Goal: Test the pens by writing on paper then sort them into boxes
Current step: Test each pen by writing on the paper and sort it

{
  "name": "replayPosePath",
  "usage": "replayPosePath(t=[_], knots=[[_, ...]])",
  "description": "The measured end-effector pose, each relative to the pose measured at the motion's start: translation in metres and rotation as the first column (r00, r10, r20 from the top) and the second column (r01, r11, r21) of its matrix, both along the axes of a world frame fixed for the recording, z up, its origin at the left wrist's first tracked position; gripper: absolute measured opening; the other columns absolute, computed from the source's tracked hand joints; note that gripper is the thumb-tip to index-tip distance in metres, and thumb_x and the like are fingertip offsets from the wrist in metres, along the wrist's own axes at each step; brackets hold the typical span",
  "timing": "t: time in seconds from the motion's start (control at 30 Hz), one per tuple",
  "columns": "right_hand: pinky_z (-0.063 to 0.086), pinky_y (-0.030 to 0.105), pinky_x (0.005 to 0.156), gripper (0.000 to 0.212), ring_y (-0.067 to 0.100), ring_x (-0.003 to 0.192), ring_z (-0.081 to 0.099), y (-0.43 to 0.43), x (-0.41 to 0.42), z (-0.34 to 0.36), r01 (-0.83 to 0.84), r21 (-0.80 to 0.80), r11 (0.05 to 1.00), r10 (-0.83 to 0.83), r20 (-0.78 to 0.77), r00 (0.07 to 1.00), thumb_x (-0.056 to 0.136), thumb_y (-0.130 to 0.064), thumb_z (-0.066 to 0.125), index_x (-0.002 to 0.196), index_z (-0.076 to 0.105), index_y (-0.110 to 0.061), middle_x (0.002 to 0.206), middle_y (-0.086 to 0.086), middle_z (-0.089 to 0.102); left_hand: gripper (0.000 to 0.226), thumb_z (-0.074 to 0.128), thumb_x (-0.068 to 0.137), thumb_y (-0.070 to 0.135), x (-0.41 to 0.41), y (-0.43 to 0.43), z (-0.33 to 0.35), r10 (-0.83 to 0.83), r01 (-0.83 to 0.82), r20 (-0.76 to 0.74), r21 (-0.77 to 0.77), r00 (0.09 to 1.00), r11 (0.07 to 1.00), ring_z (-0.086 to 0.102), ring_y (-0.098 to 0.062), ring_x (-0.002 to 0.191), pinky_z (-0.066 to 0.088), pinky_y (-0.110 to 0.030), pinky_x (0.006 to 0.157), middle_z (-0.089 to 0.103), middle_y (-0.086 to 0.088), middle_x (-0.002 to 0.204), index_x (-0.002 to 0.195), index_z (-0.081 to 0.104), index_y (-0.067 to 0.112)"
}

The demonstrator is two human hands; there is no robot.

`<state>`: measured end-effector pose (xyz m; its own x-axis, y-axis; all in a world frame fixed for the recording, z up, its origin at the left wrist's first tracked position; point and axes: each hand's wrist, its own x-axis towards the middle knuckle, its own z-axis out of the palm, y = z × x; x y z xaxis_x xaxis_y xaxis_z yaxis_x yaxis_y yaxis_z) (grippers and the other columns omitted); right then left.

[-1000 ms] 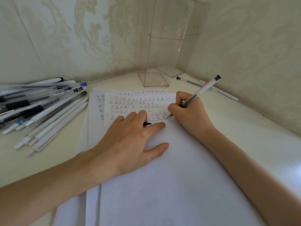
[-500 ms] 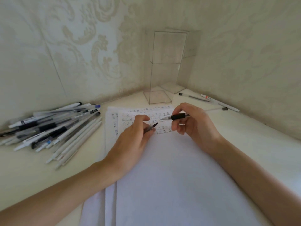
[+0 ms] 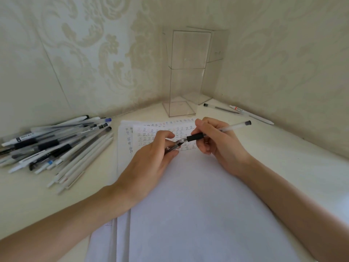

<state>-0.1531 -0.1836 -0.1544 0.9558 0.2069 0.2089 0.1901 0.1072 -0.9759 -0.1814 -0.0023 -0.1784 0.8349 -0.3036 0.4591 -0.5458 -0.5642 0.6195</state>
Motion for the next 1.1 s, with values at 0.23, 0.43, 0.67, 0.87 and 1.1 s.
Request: replayPosePath(t=[0.23, 0.43, 0.67, 0.87, 1.1], knots=[[0.028, 0.022, 0.043, 0.03, 0.014, 0.041, 0.042, 0.003, -0.003, 0.0, -0.076, -0.03, 0.997, 0.075, -0.04, 0.996, 0.081, -0.029, 0.057, 0.068, 0.053, -0.002, 0.048, 0.003, 0.049, 0.029, 0.055, 0.09, 0.03, -0.001, 0.001, 0.004, -0.013, 0.013, 0.023, -0.001, 1.0, 1.0, 0.054, 0.007, 0.08, 0.038, -0.004, 0.072, 0.063, 0.012, 0.099, 0.113, 0.05, 0.013], [0.031, 0.019, 0.042, 0.029, 0.014, 0.039, 0.041, 0.007, -0.007, 0.001, -0.079, -0.047, 0.996, 0.078, -0.028, 0.997, 0.085, -0.025, 0.054, 0.066, 0.053, -0.003, 0.045, 0.001, 0.049, 0.036, 0.042, 0.09, 0.041, 0.0, 0.006, 0.0, -0.074, 0.045, 0.208, 0.141, 0.975, 0.989, 0.041, -0.012, 0.06, 0.035, -0.026, 0.055, 0.048, 0.0, 0.061, 0.085, 0.062, 0.011], [0.028, 0.018, 0.045, 0.033, 0.015, 0.047, 0.037, 0.011, -0.003, -0.004, -0.053, -0.183, 0.982, 0.062, 0.043, 0.997, 0.088, -0.041, 0.057, 0.076, 0.058, -0.01, 0.049, -0.001, 0.048, 0.036, 0.036, 0.09, 0.042, 0.003, 0.0, -0.003, -0.02, -0.004, 0.175, 0.134, 0.984, 0.991, 0.056, -0.017, 0.07, 0.047, -0.038, 0.061, 0.062, -0.001, 0.076, 0.099, 0.059, 0.016], [0.033, 0.032, 0.053, 0.005, 0.02, 0.059, 0.042, 0.009, -0.003, -0.008, 0.061, -0.281, 0.958, -0.035, 0.094, 0.995, 0.09, -0.021, 0.063, 0.087, 0.061, -0.018, 0.06, 0.0, 0.06, 0.017, 0.042, 0.095, 0.03, 0.008, 0.031, 0.008, 0.234, -0.239, 0.204, -0.001, 0.951, 0.971, 0.059, -0.018, 0.071, 0.048, -0.043, 0.063, 0.065, 0.003, 0.08, 0.11, 0.05, 0.033], [0.038, 0.017, 0.065, 0.015, 0.004, 0.073, 0.052, 0.007, -0.007, -0.008, 0.182, -0.597, 0.781, 0.018, 0.313, 0.949, 0.093, -0.018, 0.055, 0.079, 0.06, -0.021, 0.076, -0.008, 0.061, 0.016, 0.048, 0.094, 0.015, -0.004, 0.131, 0.02, 0.608, -0.66, 0.336, 0.058, 0.719, 0.749, 0.06, -0.035, 0.069, 0.046, -0.042, 0.058, 0.066, -0.011, 0.074, 0.106, 0.058, 0.014]])
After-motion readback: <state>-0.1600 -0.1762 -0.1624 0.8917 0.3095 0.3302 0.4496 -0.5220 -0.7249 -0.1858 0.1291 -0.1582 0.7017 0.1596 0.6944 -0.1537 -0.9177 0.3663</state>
